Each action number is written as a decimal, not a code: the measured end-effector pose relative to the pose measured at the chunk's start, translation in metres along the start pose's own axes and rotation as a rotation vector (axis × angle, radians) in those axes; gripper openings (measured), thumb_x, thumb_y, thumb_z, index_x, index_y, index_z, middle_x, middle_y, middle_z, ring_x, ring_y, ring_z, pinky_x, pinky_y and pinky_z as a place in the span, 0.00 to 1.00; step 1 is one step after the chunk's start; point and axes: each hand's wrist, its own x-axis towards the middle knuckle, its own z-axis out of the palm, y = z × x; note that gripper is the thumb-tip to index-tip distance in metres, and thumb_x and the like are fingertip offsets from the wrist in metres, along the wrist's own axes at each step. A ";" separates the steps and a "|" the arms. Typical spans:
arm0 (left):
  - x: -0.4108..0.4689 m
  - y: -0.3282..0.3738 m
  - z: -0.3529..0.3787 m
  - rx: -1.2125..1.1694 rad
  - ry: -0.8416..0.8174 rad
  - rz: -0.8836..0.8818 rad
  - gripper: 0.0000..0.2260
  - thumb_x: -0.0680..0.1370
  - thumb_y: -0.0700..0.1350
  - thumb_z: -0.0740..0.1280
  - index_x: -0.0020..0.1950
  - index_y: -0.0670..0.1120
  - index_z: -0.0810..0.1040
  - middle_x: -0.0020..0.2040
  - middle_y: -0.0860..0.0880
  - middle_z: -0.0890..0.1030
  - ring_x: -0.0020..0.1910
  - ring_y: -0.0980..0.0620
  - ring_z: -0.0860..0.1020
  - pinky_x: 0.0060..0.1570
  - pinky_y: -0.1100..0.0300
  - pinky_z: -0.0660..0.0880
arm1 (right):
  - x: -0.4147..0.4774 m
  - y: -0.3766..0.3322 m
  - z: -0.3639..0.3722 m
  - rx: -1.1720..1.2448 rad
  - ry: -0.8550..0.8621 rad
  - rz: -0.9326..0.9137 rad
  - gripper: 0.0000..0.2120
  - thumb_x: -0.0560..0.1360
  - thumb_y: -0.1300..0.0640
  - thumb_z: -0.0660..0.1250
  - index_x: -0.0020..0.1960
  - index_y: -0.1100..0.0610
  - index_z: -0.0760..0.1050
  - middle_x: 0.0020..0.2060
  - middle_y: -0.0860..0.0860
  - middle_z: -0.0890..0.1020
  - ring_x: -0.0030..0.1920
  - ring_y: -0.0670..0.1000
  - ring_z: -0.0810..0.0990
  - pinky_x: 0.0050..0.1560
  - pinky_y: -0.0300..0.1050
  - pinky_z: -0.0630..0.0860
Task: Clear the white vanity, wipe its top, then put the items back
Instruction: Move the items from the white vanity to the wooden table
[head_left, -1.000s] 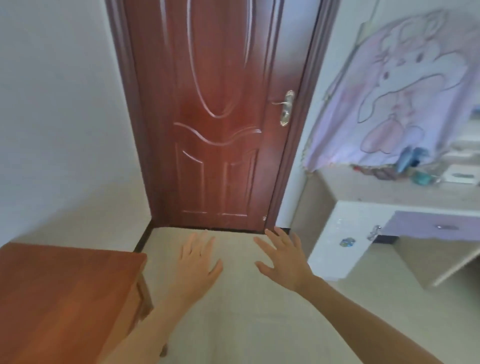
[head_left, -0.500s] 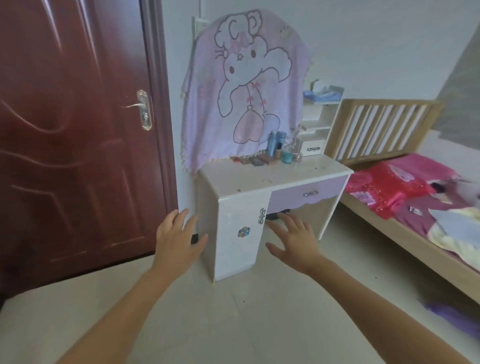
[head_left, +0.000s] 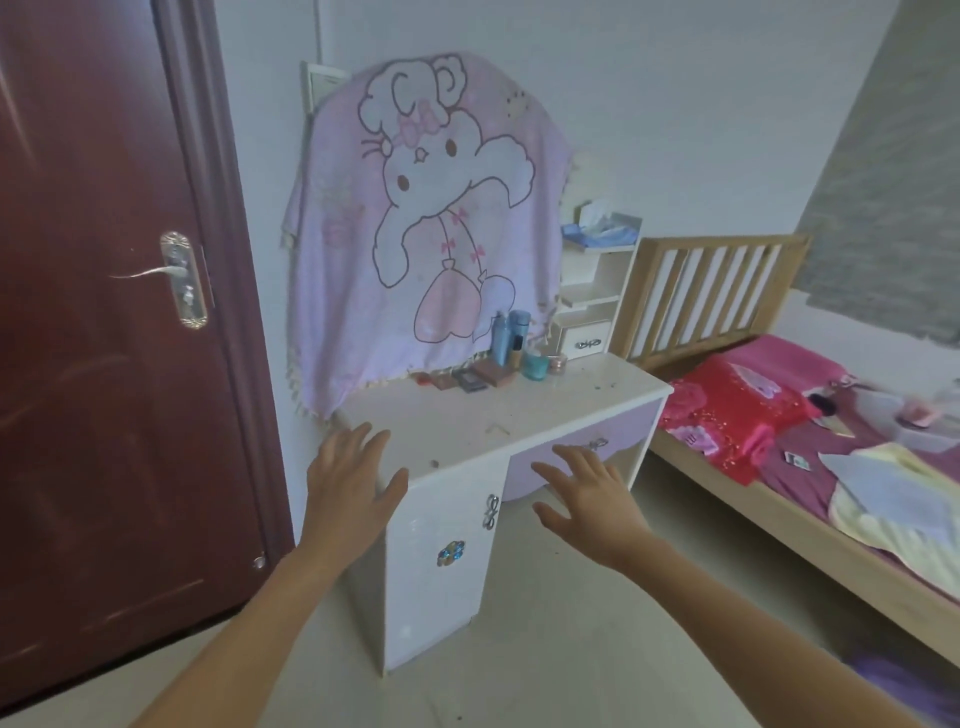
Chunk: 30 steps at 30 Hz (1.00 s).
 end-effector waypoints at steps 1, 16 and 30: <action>0.011 -0.006 0.008 -0.007 -0.008 -0.004 0.36 0.68 0.64 0.45 0.66 0.44 0.71 0.68 0.45 0.69 0.69 0.41 0.61 0.63 0.43 0.62 | 0.012 0.002 0.005 0.015 0.006 0.010 0.21 0.61 0.44 0.66 0.50 0.53 0.80 0.47 0.56 0.82 0.47 0.57 0.83 0.37 0.50 0.79; 0.125 -0.004 0.139 -0.036 -0.184 -0.071 0.39 0.66 0.64 0.42 0.67 0.43 0.69 0.69 0.44 0.68 0.69 0.42 0.60 0.64 0.45 0.62 | 0.095 0.120 0.094 0.198 -0.143 0.208 0.30 0.74 0.37 0.48 0.72 0.49 0.60 0.72 0.52 0.61 0.72 0.52 0.57 0.69 0.47 0.57; 0.210 0.043 0.267 0.017 -0.240 -0.374 0.21 0.78 0.49 0.60 0.69 0.44 0.65 0.69 0.46 0.68 0.69 0.45 0.59 0.65 0.50 0.62 | 0.218 0.222 0.181 0.350 -0.352 0.006 0.23 0.71 0.43 0.58 0.60 0.55 0.75 0.55 0.55 0.79 0.59 0.57 0.77 0.50 0.56 0.76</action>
